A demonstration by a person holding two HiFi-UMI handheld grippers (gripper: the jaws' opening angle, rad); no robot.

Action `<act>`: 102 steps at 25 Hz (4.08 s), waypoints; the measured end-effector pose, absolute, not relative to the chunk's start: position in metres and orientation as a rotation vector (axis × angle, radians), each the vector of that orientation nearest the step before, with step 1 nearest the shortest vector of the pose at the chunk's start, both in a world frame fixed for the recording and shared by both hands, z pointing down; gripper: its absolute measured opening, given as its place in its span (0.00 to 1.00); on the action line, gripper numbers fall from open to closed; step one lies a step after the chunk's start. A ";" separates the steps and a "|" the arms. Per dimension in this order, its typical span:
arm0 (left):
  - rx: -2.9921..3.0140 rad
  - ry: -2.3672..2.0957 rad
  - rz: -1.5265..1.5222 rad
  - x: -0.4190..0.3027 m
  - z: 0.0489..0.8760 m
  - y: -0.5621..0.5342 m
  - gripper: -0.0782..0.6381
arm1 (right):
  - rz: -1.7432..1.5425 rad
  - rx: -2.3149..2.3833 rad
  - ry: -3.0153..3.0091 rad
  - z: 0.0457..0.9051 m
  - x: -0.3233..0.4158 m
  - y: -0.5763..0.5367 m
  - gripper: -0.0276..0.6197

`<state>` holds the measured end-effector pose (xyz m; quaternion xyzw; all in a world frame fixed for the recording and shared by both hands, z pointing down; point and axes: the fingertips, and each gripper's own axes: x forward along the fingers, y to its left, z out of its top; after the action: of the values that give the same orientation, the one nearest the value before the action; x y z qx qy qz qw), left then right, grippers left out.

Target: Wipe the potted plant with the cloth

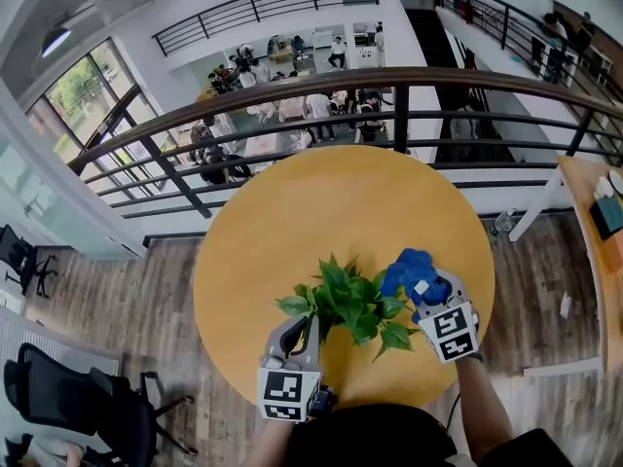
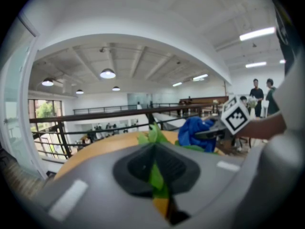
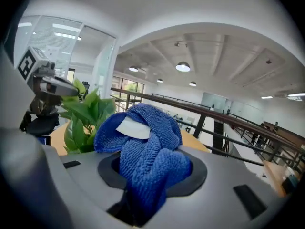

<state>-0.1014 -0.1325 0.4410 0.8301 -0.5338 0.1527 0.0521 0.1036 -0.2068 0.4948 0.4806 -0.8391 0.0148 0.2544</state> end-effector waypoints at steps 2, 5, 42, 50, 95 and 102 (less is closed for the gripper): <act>2.522 -1.619 0.468 -0.102 0.442 -0.131 0.11 | 0.096 1.308 -2.213 0.521 0.119 -0.205 0.29; 2.530 -1.617 0.463 -0.101 0.437 -0.135 0.11 | 0.106 1.327 -2.080 0.544 0.153 -0.203 0.29; 2.541 -1.574 0.477 -0.099 0.445 -0.134 0.11 | -0.365 1.242 -2.377 0.379 0.071 -0.105 0.29; 2.532 -1.581 0.480 -0.101 0.446 -0.135 0.11 | -0.330 1.059 -2.278 0.446 0.039 -0.104 0.29; 2.540 -1.560 0.471 -0.101 0.447 -0.130 0.11 | -0.559 1.050 -2.071 0.446 0.023 -0.145 0.29; 2.524 -1.566 0.482 -0.104 0.451 -0.132 0.11 | -0.457 1.135 -1.897 0.474 0.100 -0.174 0.29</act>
<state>-0.1035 -0.1316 0.4512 0.8369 -0.5193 0.1598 0.0662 0.1002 -0.1738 0.4745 0.4543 -0.7596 -0.1828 0.4280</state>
